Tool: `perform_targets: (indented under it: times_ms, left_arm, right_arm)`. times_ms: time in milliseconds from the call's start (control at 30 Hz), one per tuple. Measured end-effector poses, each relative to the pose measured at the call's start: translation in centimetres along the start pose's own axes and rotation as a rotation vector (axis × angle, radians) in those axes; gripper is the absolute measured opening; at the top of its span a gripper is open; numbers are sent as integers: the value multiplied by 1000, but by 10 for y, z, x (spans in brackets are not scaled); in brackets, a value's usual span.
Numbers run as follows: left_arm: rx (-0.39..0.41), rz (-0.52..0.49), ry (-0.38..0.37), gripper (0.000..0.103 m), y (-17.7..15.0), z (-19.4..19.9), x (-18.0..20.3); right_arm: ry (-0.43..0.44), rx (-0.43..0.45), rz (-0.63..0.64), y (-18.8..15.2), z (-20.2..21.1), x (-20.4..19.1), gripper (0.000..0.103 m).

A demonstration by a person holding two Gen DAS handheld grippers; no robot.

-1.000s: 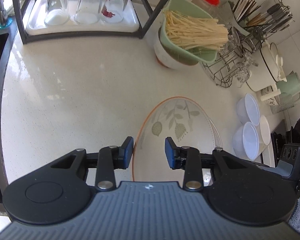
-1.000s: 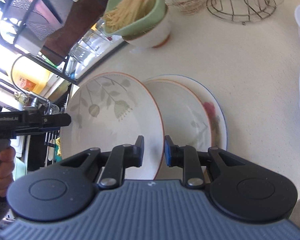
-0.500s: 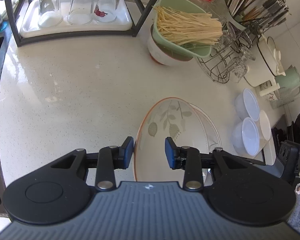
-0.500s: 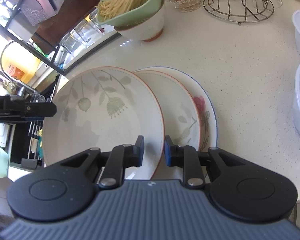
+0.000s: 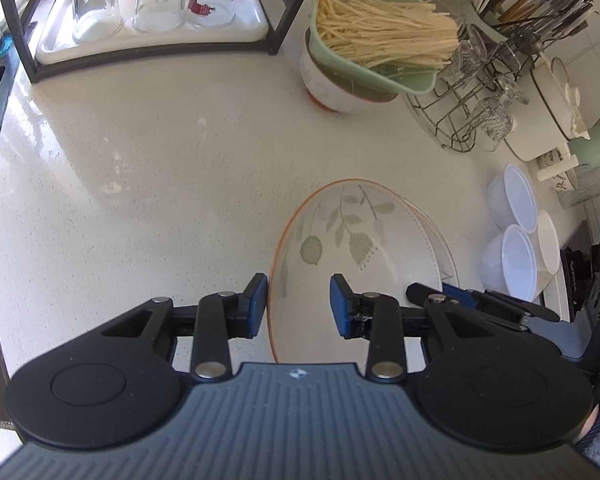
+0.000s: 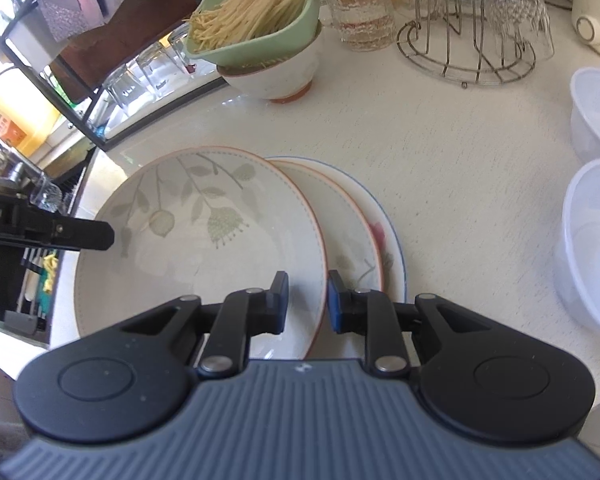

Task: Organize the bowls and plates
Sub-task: 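Move the left tool away from the stack toward the white plastic bowls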

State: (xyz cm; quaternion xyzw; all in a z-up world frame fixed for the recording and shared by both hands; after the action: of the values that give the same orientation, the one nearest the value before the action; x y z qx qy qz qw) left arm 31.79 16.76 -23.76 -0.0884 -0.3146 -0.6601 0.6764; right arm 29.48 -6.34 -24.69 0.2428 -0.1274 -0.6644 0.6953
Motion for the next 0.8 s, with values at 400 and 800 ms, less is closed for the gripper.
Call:
perform_targets:
  times_ms: [400, 800]
  left_arm:
    - [16, -10, 101, 39, -3, -10, 9]
    - [57, -63, 111, 39, -1, 1, 22]
  right_arm:
    - [-34, 14, 51, 2, 6, 2, 23]
    - [-65, 40, 34, 3, 17, 9, 23]
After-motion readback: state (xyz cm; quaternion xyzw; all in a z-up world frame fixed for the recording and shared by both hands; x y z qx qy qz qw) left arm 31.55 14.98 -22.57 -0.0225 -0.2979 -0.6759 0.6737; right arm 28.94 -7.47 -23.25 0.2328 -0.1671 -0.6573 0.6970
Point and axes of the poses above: each gripper's, at about its wrist camera, not at the fingertips, and z roughly against the way its jaws point, x to its right, y to its top, the point moved 9 cm from there along -z, roughly the way its jaws point, and after that the axes turned 12 degrees about -y, right-handed, at the moved point
